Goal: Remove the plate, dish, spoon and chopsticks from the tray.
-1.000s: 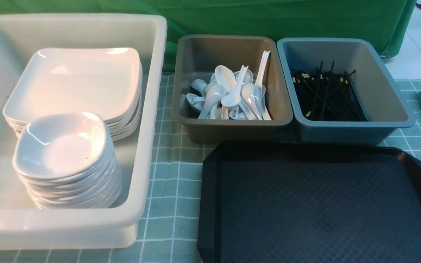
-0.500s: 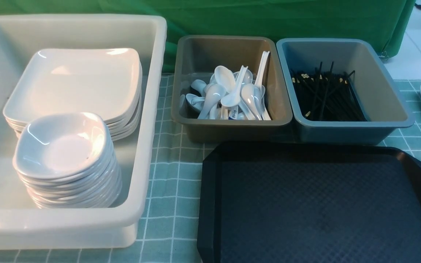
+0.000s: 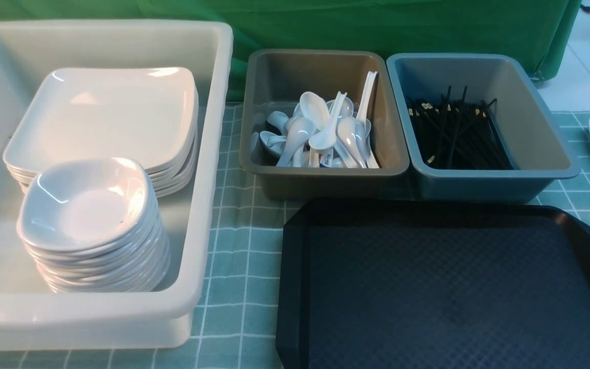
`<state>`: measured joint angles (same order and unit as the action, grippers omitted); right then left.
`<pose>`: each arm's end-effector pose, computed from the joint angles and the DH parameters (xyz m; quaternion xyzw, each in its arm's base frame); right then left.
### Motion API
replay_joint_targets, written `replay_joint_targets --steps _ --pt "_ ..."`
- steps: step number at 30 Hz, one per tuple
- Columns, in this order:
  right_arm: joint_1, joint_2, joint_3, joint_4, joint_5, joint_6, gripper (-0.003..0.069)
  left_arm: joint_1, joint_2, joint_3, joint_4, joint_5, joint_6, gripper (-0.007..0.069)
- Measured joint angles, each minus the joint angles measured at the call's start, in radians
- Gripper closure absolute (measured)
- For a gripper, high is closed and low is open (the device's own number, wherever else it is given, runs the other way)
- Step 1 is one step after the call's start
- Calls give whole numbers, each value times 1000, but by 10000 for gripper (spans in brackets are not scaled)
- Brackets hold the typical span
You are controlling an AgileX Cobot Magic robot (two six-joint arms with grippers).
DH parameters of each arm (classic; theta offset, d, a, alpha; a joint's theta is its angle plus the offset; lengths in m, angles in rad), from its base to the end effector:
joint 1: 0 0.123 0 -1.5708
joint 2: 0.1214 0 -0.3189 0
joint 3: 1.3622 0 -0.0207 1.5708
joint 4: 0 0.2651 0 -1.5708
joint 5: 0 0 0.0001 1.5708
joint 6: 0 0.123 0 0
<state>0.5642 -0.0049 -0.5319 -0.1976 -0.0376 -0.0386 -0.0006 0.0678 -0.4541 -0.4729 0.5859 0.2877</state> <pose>-0.0144 -0.0081 0.4072 -0.1742 0.4034 0.1483 0.8859 0.0321 -0.0310 0.3150 0.0455 0.7260 -0.1316 0.6735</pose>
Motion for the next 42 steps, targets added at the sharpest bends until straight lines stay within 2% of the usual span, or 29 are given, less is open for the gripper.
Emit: replay_joint_targets --steps 8,15,21,24,27,31,37,42 --pt "0 0 2 0 86 0 439 0 0 15 10 -49 0 613" --pt "1 0 5 0 187 0 424 0 0 17 13 -49 2 613" --pt "2 0 7 0 228 0 421 1 0 55 109 -100 62 613" --pt "2 0 8 0 229 0 419 9 -1 107 188 -161 28 613" --pt "2 0 8 0 231 0 419 58 -18 268 344 -336 -137 613" --pt "2 0 8 0 231 0 419 98 -48 412 380 -451 -197 613" --pt "2 0 8 0 232 0 419 104 -66 461 408 -357 -214 613" --pt "2 0 8 0 233 0 419 104 -66 461 373 -355 -217 613"
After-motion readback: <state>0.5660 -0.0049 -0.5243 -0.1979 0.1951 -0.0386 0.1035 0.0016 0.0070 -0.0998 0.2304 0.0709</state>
